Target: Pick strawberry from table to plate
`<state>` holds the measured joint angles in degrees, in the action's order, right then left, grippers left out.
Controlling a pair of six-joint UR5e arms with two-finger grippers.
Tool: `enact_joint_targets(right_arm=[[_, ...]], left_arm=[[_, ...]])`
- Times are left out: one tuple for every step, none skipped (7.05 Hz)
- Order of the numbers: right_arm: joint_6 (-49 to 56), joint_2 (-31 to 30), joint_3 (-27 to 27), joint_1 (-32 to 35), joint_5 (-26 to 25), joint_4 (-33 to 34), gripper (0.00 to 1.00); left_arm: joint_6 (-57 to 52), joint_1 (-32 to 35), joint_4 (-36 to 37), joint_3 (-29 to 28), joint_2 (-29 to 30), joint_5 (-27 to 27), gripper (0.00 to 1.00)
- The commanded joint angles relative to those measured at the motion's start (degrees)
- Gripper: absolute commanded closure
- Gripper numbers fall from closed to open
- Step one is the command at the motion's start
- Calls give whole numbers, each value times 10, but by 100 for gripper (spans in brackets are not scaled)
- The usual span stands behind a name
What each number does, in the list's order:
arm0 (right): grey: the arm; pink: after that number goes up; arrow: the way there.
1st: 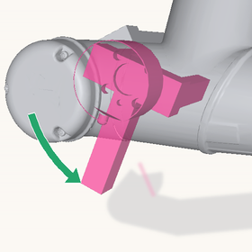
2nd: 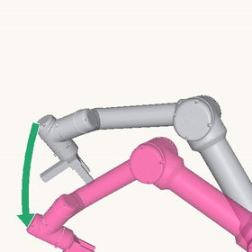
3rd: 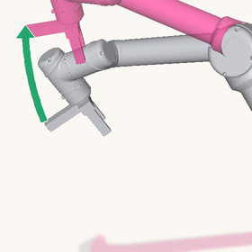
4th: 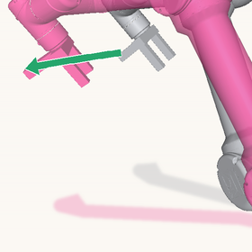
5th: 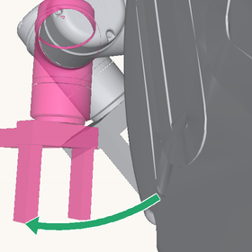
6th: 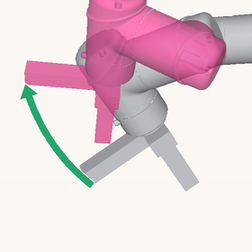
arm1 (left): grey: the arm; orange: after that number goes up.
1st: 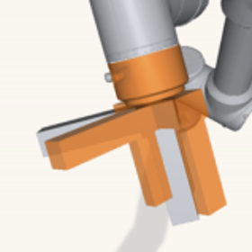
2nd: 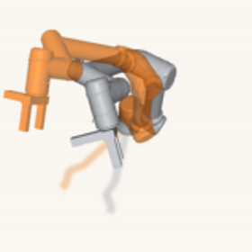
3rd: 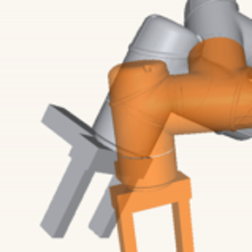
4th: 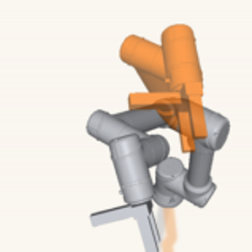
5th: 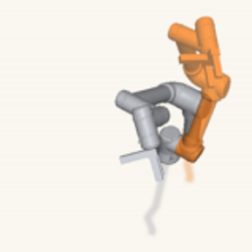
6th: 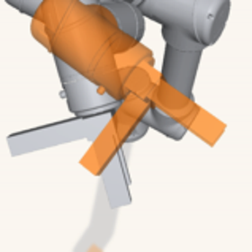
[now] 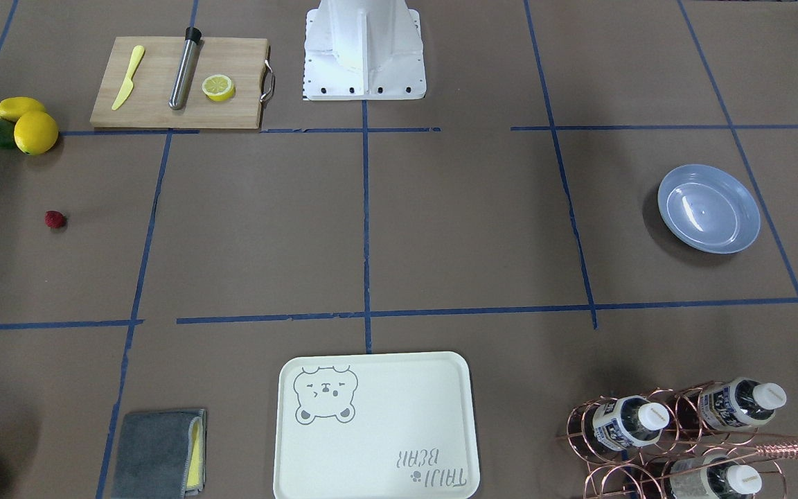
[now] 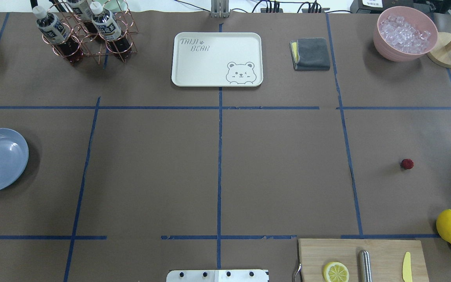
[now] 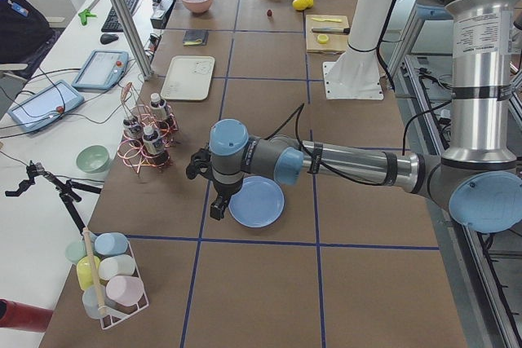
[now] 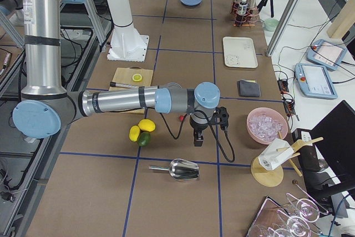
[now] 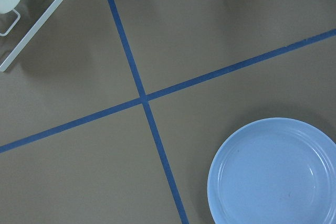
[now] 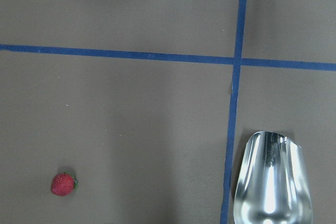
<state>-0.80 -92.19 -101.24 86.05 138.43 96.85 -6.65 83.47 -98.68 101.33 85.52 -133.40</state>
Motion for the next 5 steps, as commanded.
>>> enact_joint_targets(right_arm=[[-8,3,-42,-3,4,-1,0],[-12,10,-50,-2,3,-22,0],[-16,3,-44,-2,6,-59,0],[-16,2,-34,-2,10,-63,0],[-15,1,-30,-2,10,-66,0]], left_arm=[[-3,-23,-25,0,10,-1,0],[-3,-23,-59,-5,8,-2,0],[4,-23,-113,-24,21,-2,0],[16,-22,-168,-31,33,-2,0],[50,-22,-214,-47,35,-3,0]])
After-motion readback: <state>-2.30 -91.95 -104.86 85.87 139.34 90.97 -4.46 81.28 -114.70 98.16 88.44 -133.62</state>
